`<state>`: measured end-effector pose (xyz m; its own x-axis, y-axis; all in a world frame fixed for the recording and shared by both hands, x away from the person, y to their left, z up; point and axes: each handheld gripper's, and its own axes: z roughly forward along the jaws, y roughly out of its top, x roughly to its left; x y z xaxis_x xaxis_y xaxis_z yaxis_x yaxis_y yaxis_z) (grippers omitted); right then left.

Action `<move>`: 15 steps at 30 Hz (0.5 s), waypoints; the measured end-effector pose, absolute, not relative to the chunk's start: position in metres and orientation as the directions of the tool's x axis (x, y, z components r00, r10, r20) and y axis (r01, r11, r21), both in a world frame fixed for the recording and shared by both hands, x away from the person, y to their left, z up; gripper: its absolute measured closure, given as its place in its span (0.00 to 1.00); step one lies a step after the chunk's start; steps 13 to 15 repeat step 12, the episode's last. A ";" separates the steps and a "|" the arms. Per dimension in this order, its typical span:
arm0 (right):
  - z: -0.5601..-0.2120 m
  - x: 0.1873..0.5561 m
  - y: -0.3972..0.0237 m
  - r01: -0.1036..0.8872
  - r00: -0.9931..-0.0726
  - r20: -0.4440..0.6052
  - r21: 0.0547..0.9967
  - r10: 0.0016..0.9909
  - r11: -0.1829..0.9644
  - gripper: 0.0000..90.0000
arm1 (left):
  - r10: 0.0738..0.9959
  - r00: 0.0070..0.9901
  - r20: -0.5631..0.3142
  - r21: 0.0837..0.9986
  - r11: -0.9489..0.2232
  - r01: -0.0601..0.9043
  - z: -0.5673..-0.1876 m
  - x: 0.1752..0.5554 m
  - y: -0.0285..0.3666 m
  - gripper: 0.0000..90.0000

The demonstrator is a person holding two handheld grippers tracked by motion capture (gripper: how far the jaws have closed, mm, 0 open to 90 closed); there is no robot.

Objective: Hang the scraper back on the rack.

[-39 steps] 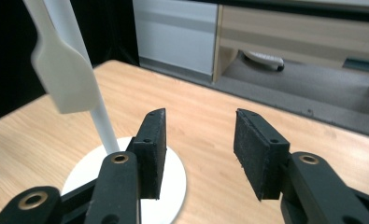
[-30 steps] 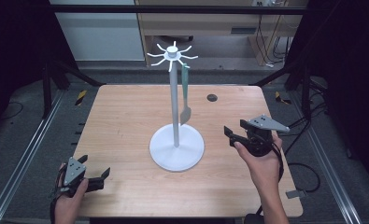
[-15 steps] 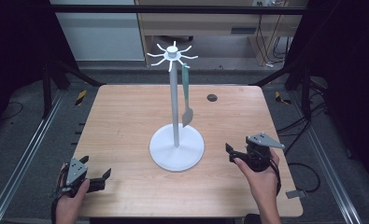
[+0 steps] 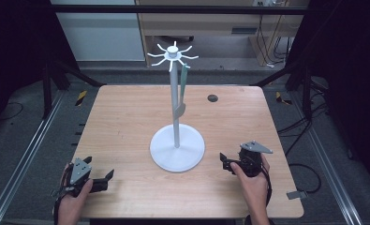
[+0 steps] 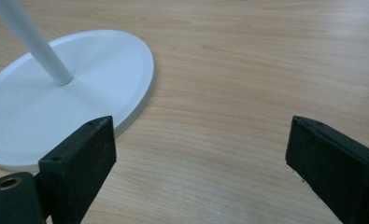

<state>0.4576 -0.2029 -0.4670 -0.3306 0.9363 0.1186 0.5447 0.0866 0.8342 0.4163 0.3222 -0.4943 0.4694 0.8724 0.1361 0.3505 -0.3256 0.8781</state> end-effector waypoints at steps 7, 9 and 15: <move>-0.475 0.450 -0.194 0.492 -0.259 -0.021 0.857 0.966 0.151 0.22 | 0.861 0.489 0.141 0.882 -0.333 0.334 -0.493 0.417 0.319 0.02; -0.478 0.450 -0.196 0.511 -0.255 -0.019 0.846 0.967 0.151 0.18 | 0.860 0.492 0.136 0.883 -0.331 0.334 -0.493 0.418 0.318 0.02; -0.482 0.452 -0.202 0.537 -0.250 0.042 0.838 0.967 0.102 0.14 | 0.855 0.499 0.139 0.881 -0.337 0.331 -0.494 0.418 0.316 0.02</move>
